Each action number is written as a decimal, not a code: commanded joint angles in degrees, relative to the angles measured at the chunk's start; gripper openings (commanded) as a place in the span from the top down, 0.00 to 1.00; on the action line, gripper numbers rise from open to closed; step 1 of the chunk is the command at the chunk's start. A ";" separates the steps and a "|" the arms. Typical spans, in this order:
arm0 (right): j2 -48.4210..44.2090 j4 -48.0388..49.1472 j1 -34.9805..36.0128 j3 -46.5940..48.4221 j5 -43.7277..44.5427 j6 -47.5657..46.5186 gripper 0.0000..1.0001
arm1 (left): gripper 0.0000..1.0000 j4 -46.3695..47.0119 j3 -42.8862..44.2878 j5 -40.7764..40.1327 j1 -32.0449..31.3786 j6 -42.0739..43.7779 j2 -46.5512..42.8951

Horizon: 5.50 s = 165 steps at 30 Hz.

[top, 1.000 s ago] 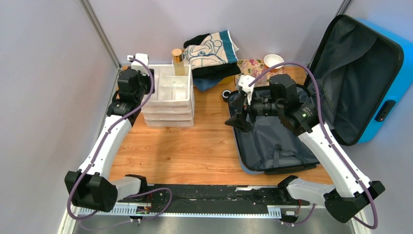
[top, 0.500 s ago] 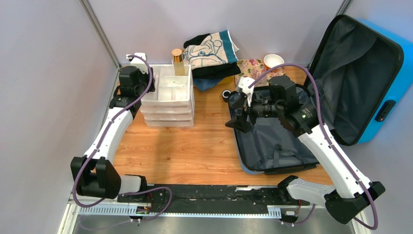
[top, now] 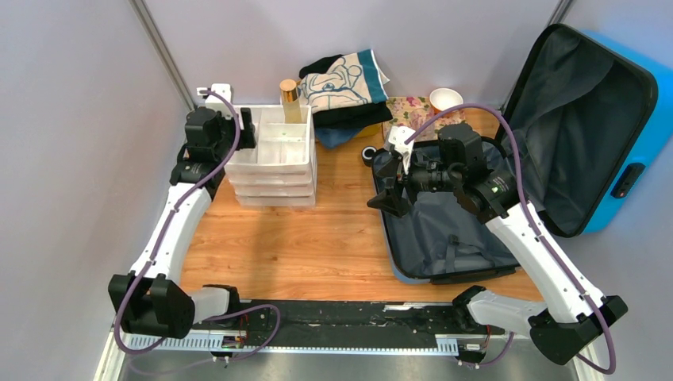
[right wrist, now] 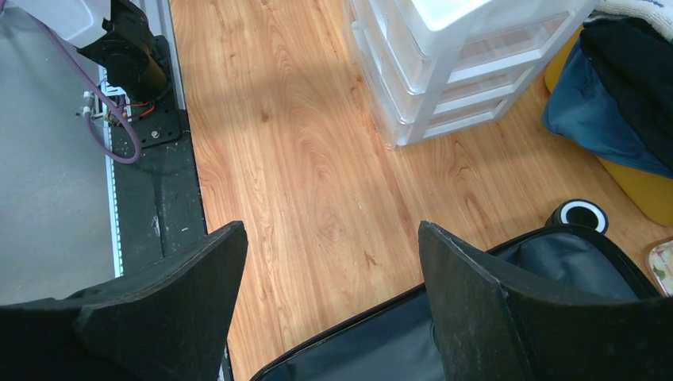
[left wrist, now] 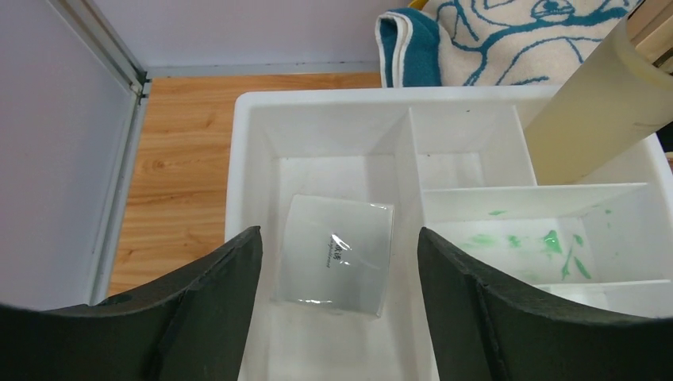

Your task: Open, take out, and arrange the luggage

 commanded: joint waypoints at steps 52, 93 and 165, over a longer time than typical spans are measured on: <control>17.00 -7.80 -13.40 -8.98 19.08 -1.45 0.22 | 0.37 -10.72 5.33 18.69 0.73 -3.76 -6.98; 28.01 7.25 -12.60 -12.77 24.03 -12.61 0.54 | 0.39 -7.66 0.67 42.33 0.73 -7.21 -8.85; 12.17 -23.97 -1.07 9.46 -15.71 -7.01 0.16 | 1.00 -7.20 -13.84 33.33 -50.78 70.33 -14.29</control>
